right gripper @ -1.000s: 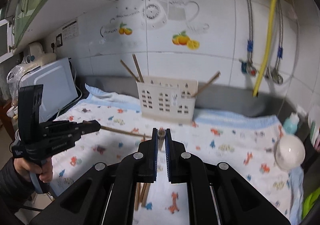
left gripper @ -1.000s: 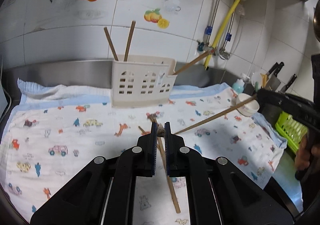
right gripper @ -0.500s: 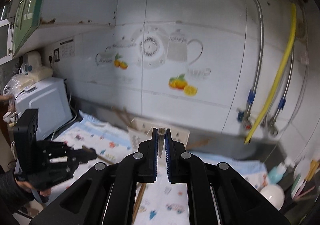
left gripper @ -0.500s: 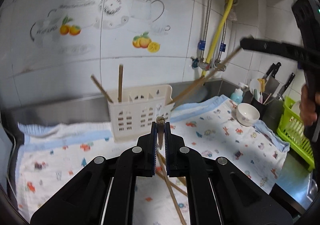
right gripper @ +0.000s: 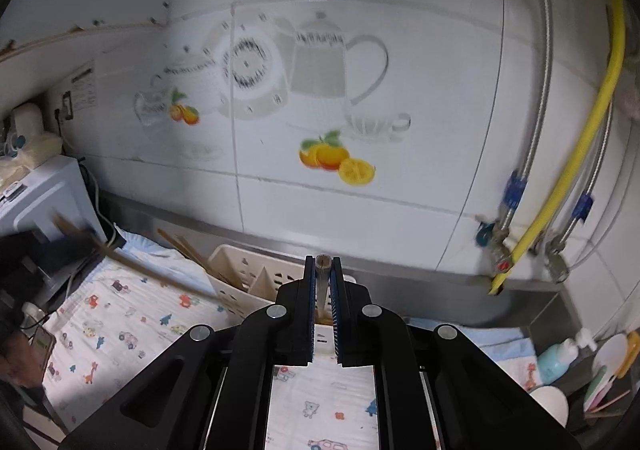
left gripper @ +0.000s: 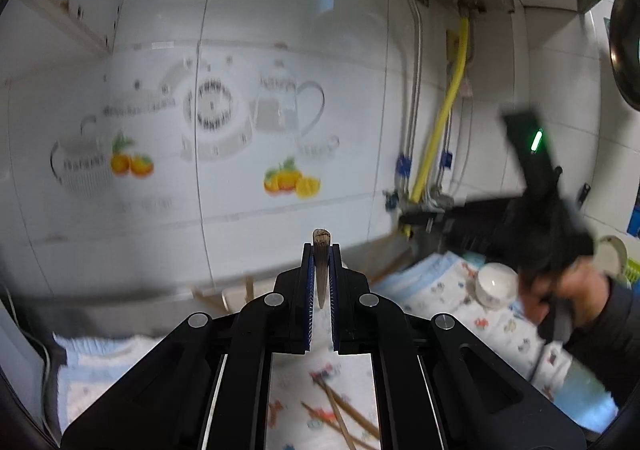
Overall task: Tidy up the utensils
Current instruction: 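Carry the left tool's chopstick into the holder while the right tool drops its own there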
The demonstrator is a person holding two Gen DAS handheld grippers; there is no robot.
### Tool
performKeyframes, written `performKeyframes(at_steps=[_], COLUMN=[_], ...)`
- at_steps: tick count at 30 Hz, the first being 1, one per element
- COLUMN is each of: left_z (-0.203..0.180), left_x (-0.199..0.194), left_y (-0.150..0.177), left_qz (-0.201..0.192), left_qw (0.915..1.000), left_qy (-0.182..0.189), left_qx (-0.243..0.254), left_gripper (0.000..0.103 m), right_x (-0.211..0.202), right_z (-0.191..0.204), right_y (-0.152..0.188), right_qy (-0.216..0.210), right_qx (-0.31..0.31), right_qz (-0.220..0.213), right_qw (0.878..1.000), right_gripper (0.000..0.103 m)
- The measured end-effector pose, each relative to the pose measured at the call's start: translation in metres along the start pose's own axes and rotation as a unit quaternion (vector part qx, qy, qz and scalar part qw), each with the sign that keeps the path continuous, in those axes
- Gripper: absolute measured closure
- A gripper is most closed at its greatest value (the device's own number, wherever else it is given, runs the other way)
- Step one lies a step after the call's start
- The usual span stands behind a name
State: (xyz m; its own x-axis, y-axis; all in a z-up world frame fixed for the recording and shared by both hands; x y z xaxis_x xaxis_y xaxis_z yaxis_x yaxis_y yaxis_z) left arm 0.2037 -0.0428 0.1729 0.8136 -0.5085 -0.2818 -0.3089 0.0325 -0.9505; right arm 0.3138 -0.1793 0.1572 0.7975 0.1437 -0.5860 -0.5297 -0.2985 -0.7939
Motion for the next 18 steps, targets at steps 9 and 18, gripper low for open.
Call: performKeyframes(at_steps=[9,18], left_z=[0.025,0.049], left_x=[0.03,0.05], left_y=[-0.02,-0.009], left_qz=[0.024,0.053], left_qw=[0.9984,0.9956], left_qy=[-0.05,-0.077], left_qx=[0.013,-0.005], left_gripper=[0.097,0.097], right_x=[0.03,0.021], right_z=[0.002,-0.004], right_y=[0.009,0.007], right_qy=[-0.005,-0.001], right_qx=[0.007,0.002], right_qz=[0.023,0.006], right_qw=[1.0,1.0], right_gripper=[0.096,0.085])
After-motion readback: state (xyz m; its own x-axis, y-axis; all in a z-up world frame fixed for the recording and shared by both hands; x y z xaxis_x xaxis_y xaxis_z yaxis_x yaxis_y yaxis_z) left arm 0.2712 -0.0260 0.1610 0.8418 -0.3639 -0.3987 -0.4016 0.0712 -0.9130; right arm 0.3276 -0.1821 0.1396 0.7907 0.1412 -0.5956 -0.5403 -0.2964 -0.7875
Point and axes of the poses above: each gripper's, at about its wrist camera, not at the fingertips, and x roughly the way its jaws point, z to its left, y to its underside, the point moved 5 cm from there along x, roughly the way its jaws point, and after that the axes turned 14 degrees about y, right-handed, at the moved point
